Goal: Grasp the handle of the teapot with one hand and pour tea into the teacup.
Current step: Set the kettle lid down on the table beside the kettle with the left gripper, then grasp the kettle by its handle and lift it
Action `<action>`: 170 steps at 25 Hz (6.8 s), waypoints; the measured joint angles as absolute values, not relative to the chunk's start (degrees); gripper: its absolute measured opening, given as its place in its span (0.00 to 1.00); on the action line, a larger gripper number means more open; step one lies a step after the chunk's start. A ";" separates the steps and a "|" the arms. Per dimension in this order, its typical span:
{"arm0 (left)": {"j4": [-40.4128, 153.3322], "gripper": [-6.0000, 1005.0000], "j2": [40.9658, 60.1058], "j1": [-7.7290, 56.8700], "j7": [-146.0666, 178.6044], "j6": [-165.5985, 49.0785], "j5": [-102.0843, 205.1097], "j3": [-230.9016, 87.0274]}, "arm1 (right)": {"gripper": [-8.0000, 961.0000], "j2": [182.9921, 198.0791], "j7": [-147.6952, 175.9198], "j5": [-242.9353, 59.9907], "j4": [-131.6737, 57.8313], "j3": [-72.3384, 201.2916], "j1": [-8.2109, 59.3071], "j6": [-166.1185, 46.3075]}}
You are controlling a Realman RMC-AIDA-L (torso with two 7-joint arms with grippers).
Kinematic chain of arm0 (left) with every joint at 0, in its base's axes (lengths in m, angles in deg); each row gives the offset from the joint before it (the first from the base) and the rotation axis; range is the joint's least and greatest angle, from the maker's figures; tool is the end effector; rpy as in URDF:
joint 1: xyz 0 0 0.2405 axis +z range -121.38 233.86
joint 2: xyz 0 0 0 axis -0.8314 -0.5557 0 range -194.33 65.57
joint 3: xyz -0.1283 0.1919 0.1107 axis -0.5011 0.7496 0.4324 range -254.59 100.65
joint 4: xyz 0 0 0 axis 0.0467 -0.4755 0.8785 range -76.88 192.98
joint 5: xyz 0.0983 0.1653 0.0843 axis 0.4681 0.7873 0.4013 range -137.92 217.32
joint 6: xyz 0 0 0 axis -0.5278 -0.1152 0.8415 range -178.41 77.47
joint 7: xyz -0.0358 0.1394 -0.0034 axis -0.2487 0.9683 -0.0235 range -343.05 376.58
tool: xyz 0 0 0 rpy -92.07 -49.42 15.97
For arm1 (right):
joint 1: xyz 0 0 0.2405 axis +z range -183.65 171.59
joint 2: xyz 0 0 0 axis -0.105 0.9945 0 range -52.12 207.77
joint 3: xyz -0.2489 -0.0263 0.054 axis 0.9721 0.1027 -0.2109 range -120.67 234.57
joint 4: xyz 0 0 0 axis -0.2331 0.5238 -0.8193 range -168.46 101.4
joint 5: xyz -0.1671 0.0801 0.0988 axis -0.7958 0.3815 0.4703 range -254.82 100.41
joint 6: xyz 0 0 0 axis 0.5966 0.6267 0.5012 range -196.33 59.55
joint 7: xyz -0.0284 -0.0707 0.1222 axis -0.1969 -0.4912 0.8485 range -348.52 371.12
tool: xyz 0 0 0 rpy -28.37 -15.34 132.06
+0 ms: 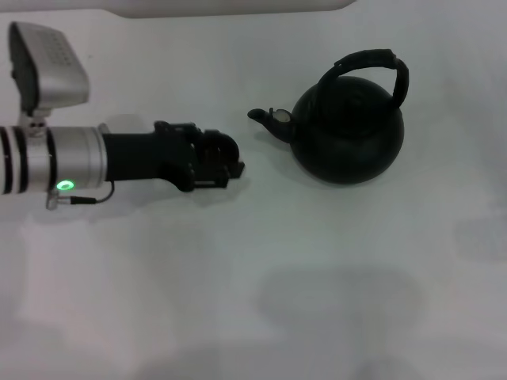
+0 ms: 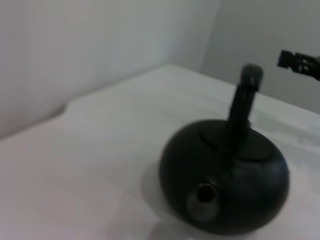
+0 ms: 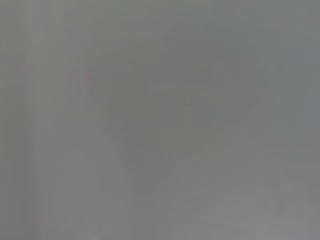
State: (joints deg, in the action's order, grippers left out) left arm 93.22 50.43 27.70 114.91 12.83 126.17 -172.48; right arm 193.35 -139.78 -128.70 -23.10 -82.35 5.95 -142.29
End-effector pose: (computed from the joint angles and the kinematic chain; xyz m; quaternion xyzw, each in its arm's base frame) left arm -0.2541 0.3388 -0.0609 -0.9565 -0.2123 -0.1514 0.1306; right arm 0.4063 0.2568 0.0562 -0.6843 0.2645 0.2840 0.6174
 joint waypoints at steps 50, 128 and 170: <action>87.23 0.70 53.81 24.56 115.02 3.16 131.72 -177.20 | 0.75 193.31 -140.22 -128.71 -23.12 -82.36 4.31 -143.13; 87.88 0.74 54.45 23.85 115.00 1.06 133.74 -176.64 | 0.75 193.22 -140.49 -128.79 -23.16 -82.18 3.65 -143.02; 87.45 0.82 54.53 50.92 157.22 29.33 92.39 -195.40 | 0.76 193.98 -112.32 -151.79 13.65 -68.50 -8.68 -144.26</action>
